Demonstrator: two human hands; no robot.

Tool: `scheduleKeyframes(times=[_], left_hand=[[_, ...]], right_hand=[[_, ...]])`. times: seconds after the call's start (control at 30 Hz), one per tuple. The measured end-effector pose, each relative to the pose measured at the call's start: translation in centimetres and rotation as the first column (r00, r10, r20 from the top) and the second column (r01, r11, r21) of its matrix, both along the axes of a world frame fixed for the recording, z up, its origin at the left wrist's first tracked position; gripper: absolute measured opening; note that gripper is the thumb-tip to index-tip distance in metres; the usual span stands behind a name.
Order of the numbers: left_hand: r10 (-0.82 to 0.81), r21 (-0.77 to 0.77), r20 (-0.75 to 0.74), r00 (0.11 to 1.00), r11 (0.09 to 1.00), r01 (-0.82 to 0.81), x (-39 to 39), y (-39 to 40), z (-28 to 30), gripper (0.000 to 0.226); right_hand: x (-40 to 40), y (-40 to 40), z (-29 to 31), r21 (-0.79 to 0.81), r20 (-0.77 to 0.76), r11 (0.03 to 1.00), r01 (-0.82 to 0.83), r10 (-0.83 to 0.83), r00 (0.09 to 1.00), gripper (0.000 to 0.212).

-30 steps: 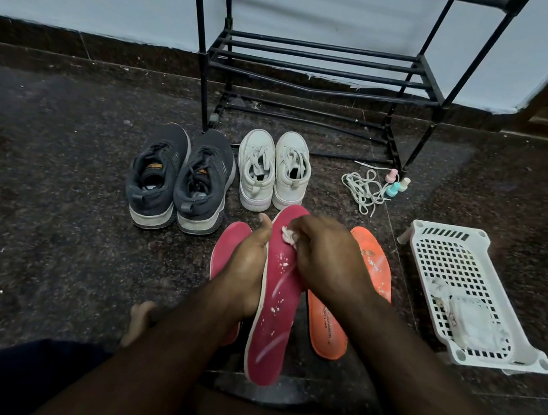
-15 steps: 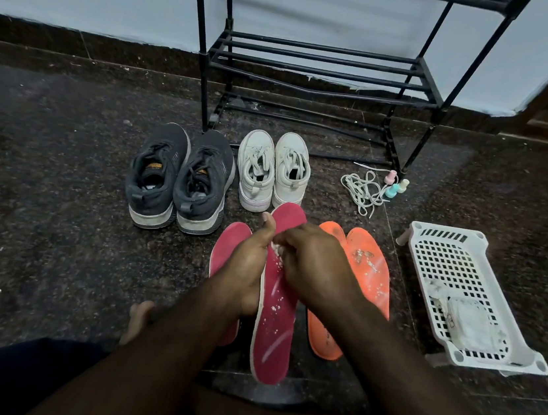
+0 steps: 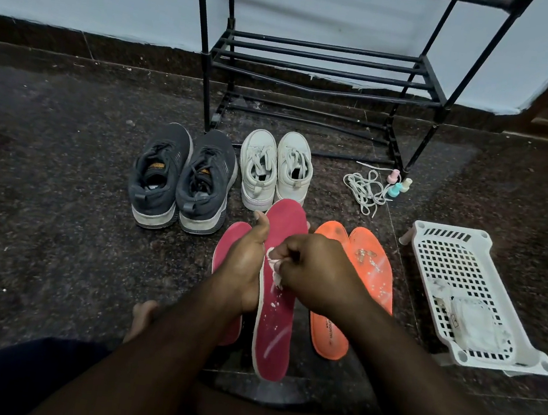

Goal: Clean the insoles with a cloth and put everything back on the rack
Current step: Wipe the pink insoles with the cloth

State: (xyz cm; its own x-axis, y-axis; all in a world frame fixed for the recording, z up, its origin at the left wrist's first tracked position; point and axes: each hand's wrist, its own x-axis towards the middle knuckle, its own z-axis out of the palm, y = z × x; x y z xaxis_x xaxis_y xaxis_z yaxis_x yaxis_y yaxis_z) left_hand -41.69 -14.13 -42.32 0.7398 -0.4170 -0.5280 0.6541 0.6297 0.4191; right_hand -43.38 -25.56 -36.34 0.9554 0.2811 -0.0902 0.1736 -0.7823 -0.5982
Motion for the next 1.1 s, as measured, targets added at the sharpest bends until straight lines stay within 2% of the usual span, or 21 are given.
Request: scheduleKeyframes(times=[0.07, 0.17, 0.27, 0.33, 0.4, 0.5, 0.63, 0.77, 0.87, 0.97, 1.1], left_hand=[[0.009, -0.029, 0.014, 1.000, 1.000, -0.009, 0.0, -0.1, 0.2, 0.088], [0.013, -0.016, 0.022, 1.000, 1.000, -0.013, -0.2, -0.1, 0.2, 0.089], [0.037, 0.055, 0.023, 0.999, 0.998, -0.038, -0.1, 0.1, 0.6, 0.091], [0.061, 0.049, 0.019, 0.998, 0.997, -0.062, 0.2, 0.3, 0.7, 0.093], [0.058, 0.017, 0.018, 0.998, 0.998, -0.058, 0.1, 0.2, 0.8, 0.093], [0.059, -0.009, 0.001, 0.998, 0.998, -0.059, -0.1, 0.2, 0.7, 0.090], [0.076, 0.010, -0.004, 0.997, 0.997, -0.076, 0.2, 0.5, 1.0, 0.096], [0.093, 0.035, 0.055, 0.994, 0.995, -0.095, 0.2, 0.7, 1.4, 0.092], [0.069, 0.034, 0.091, 0.993, 0.997, -0.072, -0.1, 0.9, 1.7, 0.075], [0.047, 0.031, 0.115, 0.992, 0.998, -0.051, -0.3, 0.9, 2.0, 0.057], [0.089, -0.051, 0.100, 0.991, 0.995, -0.084, -0.4, -0.1, 2.0, 0.058]], right_hand=[[0.1, -0.3, 0.2, 0.062, 0.044, 0.997, 0.047, -0.050, 0.998, 0.024], [0.1, 0.3, -0.1, -0.016, 0.153, 0.999, 0.028, -0.025, 0.988, 0.023], [-0.5, 0.7, -0.1, -0.055, 0.055, 0.998, -0.011, 0.014, 0.998, 0.022], [-0.6, 0.5, 0.1, 0.002, 0.010, 1.000, -0.014, 0.014, 1.000, 0.023], [-0.6, 0.3, 0.2, 0.050, 0.059, 0.999, 0.008, -0.011, 0.998, 0.026], [0.0, 0.4, -0.3, 0.002, 0.179, 1.000, 0.009, -0.009, 0.984, 0.026], [-0.5, 0.5, -0.4, -0.063, 0.061, 0.995, -0.078, 0.082, 0.995, 0.020], [-0.2, -0.3, 0.0, 0.080, 0.047, 0.997, 0.018, -0.021, 0.999, 0.023], [0.3, -0.5, -0.3, 0.094, 0.118, 0.992, 0.078, -0.089, 0.989, 0.022], [0.6, -0.6, -0.5, 0.124, 0.127, 0.984, 0.129, -0.145, 0.981, 0.020], [1.0, -0.7, -0.4, 0.166, 0.144, 0.966, 0.199, -0.223, 0.964, 0.021]])
